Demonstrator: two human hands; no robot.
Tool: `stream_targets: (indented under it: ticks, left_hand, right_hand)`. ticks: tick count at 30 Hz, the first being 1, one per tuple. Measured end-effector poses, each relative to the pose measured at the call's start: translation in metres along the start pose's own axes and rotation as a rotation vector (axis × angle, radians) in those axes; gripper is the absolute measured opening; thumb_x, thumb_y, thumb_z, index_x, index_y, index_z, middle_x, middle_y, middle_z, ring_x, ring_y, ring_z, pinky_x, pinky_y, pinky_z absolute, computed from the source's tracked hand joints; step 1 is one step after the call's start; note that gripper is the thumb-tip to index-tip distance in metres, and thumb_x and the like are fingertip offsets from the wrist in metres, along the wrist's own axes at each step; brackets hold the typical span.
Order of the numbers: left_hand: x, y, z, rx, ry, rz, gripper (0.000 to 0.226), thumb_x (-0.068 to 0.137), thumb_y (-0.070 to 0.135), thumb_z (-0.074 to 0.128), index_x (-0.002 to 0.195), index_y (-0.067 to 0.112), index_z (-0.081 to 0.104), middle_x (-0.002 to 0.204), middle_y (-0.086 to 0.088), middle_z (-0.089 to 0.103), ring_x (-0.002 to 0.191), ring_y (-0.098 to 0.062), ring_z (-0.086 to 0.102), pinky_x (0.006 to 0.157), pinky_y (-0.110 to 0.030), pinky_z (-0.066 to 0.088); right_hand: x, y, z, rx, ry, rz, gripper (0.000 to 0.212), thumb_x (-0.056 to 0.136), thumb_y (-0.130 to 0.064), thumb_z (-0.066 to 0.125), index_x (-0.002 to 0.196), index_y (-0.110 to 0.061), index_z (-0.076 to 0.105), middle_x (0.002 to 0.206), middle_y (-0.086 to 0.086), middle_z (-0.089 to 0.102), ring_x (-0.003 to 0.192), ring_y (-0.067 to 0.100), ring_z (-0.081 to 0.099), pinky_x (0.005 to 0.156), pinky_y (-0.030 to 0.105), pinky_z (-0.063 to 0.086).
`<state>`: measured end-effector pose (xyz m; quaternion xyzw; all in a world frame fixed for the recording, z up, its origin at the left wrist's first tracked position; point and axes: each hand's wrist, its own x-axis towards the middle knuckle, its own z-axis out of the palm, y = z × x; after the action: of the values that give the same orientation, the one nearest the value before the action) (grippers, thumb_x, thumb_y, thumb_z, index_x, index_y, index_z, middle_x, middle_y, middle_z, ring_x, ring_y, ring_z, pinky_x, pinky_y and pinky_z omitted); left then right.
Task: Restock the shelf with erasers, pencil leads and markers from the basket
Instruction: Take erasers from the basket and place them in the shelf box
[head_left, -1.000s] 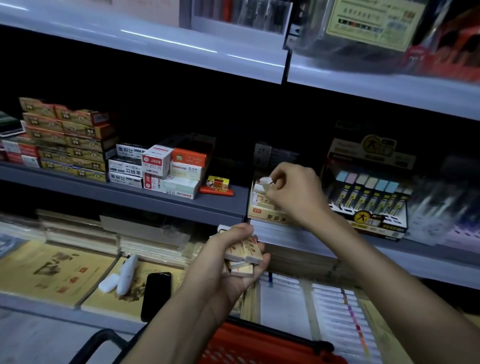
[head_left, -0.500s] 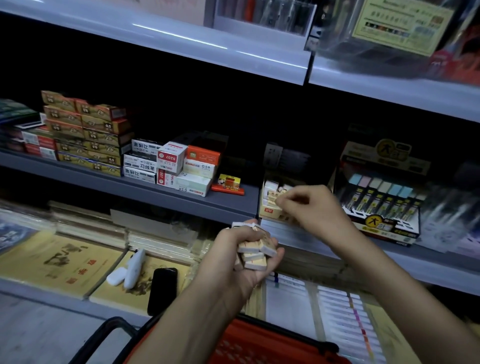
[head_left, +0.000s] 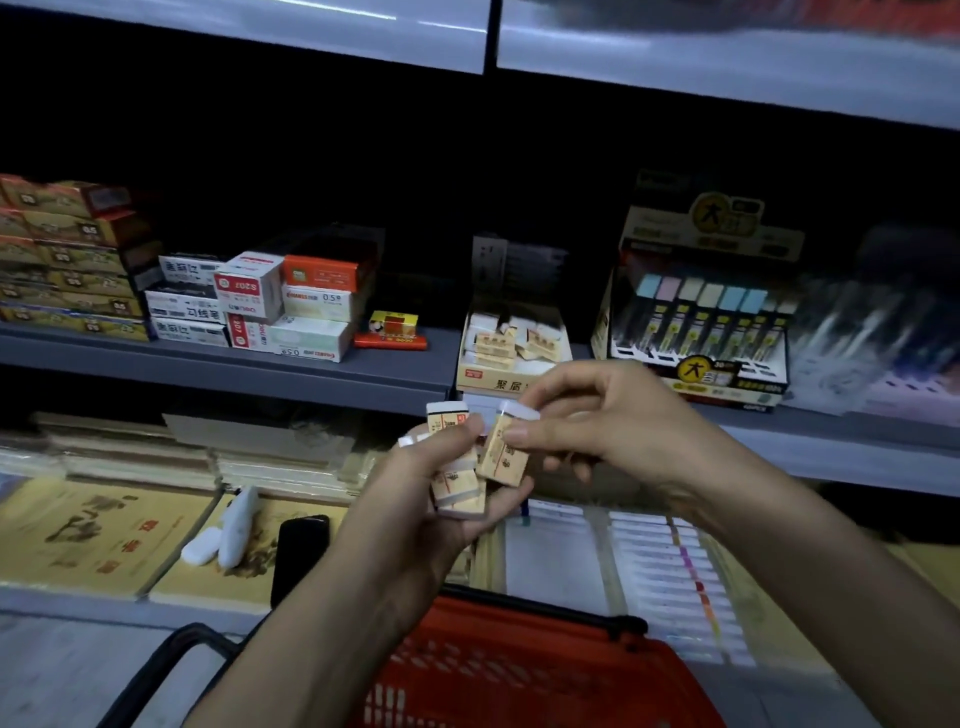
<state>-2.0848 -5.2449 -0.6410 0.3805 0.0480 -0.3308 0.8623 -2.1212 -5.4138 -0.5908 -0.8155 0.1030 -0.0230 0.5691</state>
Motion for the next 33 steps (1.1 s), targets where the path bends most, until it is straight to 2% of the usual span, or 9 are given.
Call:
stream_targets:
  ticks: [4,8,13,17,21,24,27,29,33]
  left_hand:
    - [0.005,0.001,0.001,-0.022,0.071,0.030,0.014,0.092,0.005,0.069,0.106,0.001,0.066,0.102,-0.019,0.075,0.092,-0.032,0.078,0.072,-0.046,0.065]
    - [0.005,0.004,-0.001,-0.021,0.082,0.014,0.012,0.091,0.007,0.071,0.102,0.003,0.069,0.097,-0.016,0.076,0.085,-0.026,0.079,0.064,-0.037,0.065]
    - [0.006,0.005,-0.002,-0.024,0.059,0.002,0.013,0.089,0.007,0.073,0.101,0.003,0.071,0.097,-0.016,0.076,0.085,-0.025,0.077,0.063,-0.033,0.063]
    - [0.005,0.006,0.000,0.016,0.029,0.045,0.026,0.086,0.012,0.078,0.110,0.007,0.068,0.095,-0.013,0.074,0.078,-0.021,0.072,0.059,-0.029,0.056]
    - [0.003,0.010,-0.002,0.088,0.009,0.088,0.024,0.084,0.018,0.082,0.103,0.013,0.069,0.089,-0.009,0.066,0.064,-0.015,0.056,0.047,-0.022,0.039]
    - [0.003,0.011,-0.002,0.194,0.028,0.133,0.031,0.079,0.026,0.086,0.102,0.012,0.070,0.082,-0.006,0.065,0.060,-0.013,0.054,0.043,-0.023,0.034]
    - [0.002,0.011,0.000,0.254,0.031,0.138,0.032,0.078,0.027,0.087,0.099,0.010,0.068,0.076,-0.004,0.064,0.056,-0.014,0.052,0.042,-0.022,0.032]
    - [0.001,0.010,0.002,0.286,0.019,0.123,0.037,0.079,0.027,0.087,0.103,0.007,0.067,0.075,-0.004,0.064,0.055,-0.013,0.051,0.041,-0.021,0.030]
    - [0.001,0.005,0.002,0.358,-0.018,0.082,0.059,0.074,0.030,0.087,0.119,-0.001,0.066,0.077,-0.002,0.067,0.057,-0.013,0.051,0.040,-0.020,0.029]
  right_hand:
    - [0.016,-0.007,-0.017,-0.066,0.268,-0.157,0.022,0.080,-0.009,0.085,0.097,-0.008,0.071,0.079,0.010,0.076,0.068,0.022,0.074,0.058,0.027,0.059]
    - [0.054,-0.006,-0.019,-0.480,0.551,-0.381,0.013,0.083,-0.013,0.076,0.090,-0.023,0.072,0.075,-0.011,0.070,0.070,0.001,0.068,0.062,0.018,0.056]
    - [0.111,-0.005,-0.010,-0.858,0.500,-0.523,0.014,0.090,-0.009,0.068,0.100,-0.018,0.071,0.087,-0.001,0.072,0.084,0.018,0.068,0.074,0.038,0.057]
    - [0.125,0.001,-0.007,-1.104,0.329,-0.432,0.010,0.093,-0.022,0.070,0.101,-0.023,0.076,0.097,0.003,0.075,0.097,0.028,0.069,0.081,0.041,0.057]
    - [0.111,0.002,-0.010,-0.893,0.334,-0.372,0.019,0.096,-0.017,0.066,0.108,-0.026,0.077,0.106,-0.005,0.076,0.105,0.018,0.067,0.088,0.035,0.054]
    - [0.083,-0.005,-0.007,-0.672,0.371,-0.316,0.016,0.099,-0.021,0.063,0.105,-0.026,0.077,0.096,-0.010,0.073,0.089,0.005,0.065,0.069,0.019,0.046]
    - [0.046,-0.016,0.004,-0.193,0.158,-0.097,0.025,0.100,-0.035,0.062,0.100,-0.015,0.078,0.090,0.004,0.076,0.068,0.011,0.065,0.057,0.021,0.046]
    - [0.028,-0.017,0.004,-0.038,-0.029,0.030,0.035,0.097,-0.038,0.065,0.102,-0.006,0.076,0.083,0.008,0.074,0.064,0.016,0.062,0.056,0.025,0.046]
    - [0.014,-0.014,-0.002,0.067,-0.155,0.108,0.022,0.089,-0.012,0.075,0.108,0.000,0.074,0.075,0.010,0.070,0.061,0.013,0.061,0.054,0.020,0.049]
